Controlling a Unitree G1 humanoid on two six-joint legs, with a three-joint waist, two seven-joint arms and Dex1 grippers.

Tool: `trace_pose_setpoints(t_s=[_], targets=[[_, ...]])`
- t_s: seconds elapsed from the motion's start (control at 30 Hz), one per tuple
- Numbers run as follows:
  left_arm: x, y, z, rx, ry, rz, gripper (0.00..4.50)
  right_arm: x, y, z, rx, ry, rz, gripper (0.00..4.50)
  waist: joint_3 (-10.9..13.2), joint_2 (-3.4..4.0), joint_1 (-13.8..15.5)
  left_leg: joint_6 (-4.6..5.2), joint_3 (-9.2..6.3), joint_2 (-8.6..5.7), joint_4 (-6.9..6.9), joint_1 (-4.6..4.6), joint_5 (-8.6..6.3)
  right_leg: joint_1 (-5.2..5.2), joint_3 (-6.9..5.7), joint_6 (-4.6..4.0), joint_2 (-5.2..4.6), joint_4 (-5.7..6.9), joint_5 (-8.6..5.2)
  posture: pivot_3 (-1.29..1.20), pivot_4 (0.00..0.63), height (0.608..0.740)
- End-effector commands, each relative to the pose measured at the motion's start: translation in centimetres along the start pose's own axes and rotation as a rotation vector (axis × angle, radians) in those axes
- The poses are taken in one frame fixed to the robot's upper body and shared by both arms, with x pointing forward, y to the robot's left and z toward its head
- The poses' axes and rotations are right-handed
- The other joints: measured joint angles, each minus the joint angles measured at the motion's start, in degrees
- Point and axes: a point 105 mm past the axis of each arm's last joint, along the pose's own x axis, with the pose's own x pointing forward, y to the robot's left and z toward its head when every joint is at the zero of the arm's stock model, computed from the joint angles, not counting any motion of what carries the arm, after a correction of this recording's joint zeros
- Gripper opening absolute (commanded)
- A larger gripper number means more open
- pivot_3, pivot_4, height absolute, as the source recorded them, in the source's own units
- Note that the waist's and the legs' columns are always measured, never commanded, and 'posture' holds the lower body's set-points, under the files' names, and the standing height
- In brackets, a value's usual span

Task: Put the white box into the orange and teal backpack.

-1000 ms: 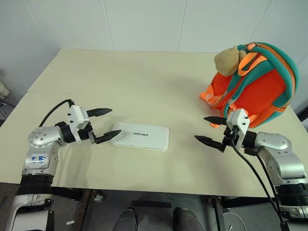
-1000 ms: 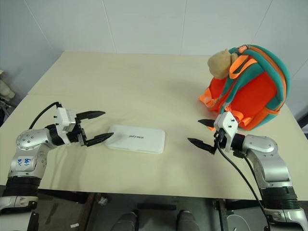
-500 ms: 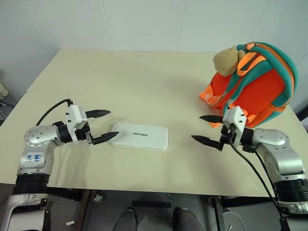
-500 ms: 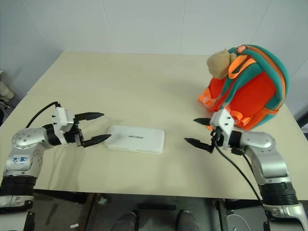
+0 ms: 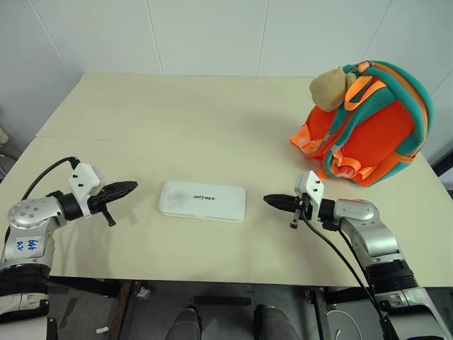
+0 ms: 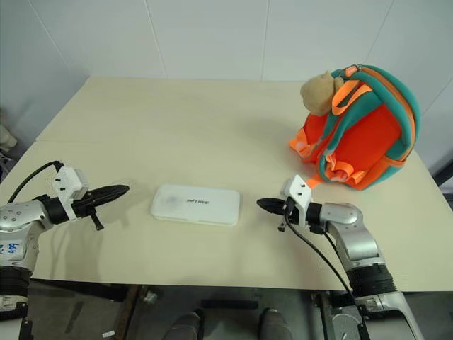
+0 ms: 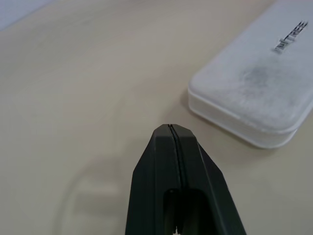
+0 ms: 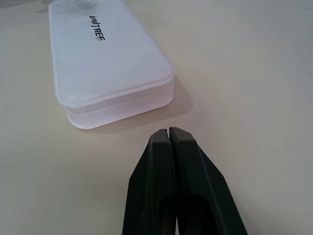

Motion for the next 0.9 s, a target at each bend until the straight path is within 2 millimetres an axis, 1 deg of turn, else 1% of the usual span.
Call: trace_pose_setpoints(t_s=[0.03, 0.1, 0.27, 0.4, 0.57, 0.7, 0.9], targets=[[0.8, -0.2, -0.1, 0.021, 0.005, -0.007, 0.01, 0.7, 0.8, 0.5, -0.026, -0.024, 0.024, 0.0, 0.0, 0.0, -0.03, 0.0, 0.0, 0.0, -0.01, 0.0, 0.0, 0.0, 0.01, 0.0, 0.0, 0.02, 0.0, 0.0, 0.15, 0.74], [2.0, -1.3, -0.6, 0.001, 0.024, -0.049, 0.01, 1.4, 1.8, 0.4, -0.004, -0.035, 0.053, 0.0, 0.0, 0.0, -0.03, 0.0, 0.0, 0.0, -0.01, 0.0, 0.0, -0.01, 0.01, 0.01, 0.0, 0.06, 0.0, 0.0, 0.15, 0.74], [3.6, -3.0, -0.9, -0.018, 0.027, -0.121, 0.01, 2.7, 3.1, 0.8, 0.006, -0.059, 0.087, 0.0, 0.0, 0.0, -0.18, -0.01, 0.0, 0.0, 0.02, 0.02, 0.0, -0.02, 0.05, 0.02, 0.03, 0.15, 0.01, 0.0, 0.15, 0.74], [4.2, -3.9, -0.8, -0.021, 0.022, -0.157, 0.01, 3.3, 3.7, 1.2, 0.009, -0.076, 0.109, 0.0, 0.0, 0.0, -0.09, -0.01, 0.0, 0.04, 0.01, 0.06, 0.01, -0.05, 0.1, 0.01, 0.09, 0.22, 0.01, 0.0, 0.15, 0.74], [5.0, -4.7, -0.1, -0.018, -0.011, -0.183, 0.01, 3.8, 4.5, 1.5, 0.011, -0.085, 0.139, 0.0, 0.0, 0.0, -0.08, -0.02, -0.01, 0.04, 0.03, 0.06, 0.01, -0.05, 0.14, 0.01, 0.1, 0.23, 0.01, 0.0, 0.15, 0.74], [5.6, -5.3, 0.4, -0.022, -0.033, -0.201, 0.01, 3.4, 4.0, 1.4, 0.007, -0.074, 0.13, 0.0, 0.0, 0.0, -0.07, -0.02, 0.0, 0.04, 0.03, 0.07, 0.01, -0.05, 0.16, 0.01, 0.11, 0.24, 0.01, 0.0, 0.15, 0.74], [7.2, -7.0, 1.5, -0.034, -0.085, -0.26, 0.01, 0.6, 1.6, 0.6, -0.019, -0.008, 0.067, 0.0, 0.0, 0.0, 0.6, -0.02, 0.0, 0.02, 0.06, 0.04, 0.01, -0.04, 0.2, 0.03, 0.11, 0.22, 0.03, 0.0, 0.15, 0.74]])
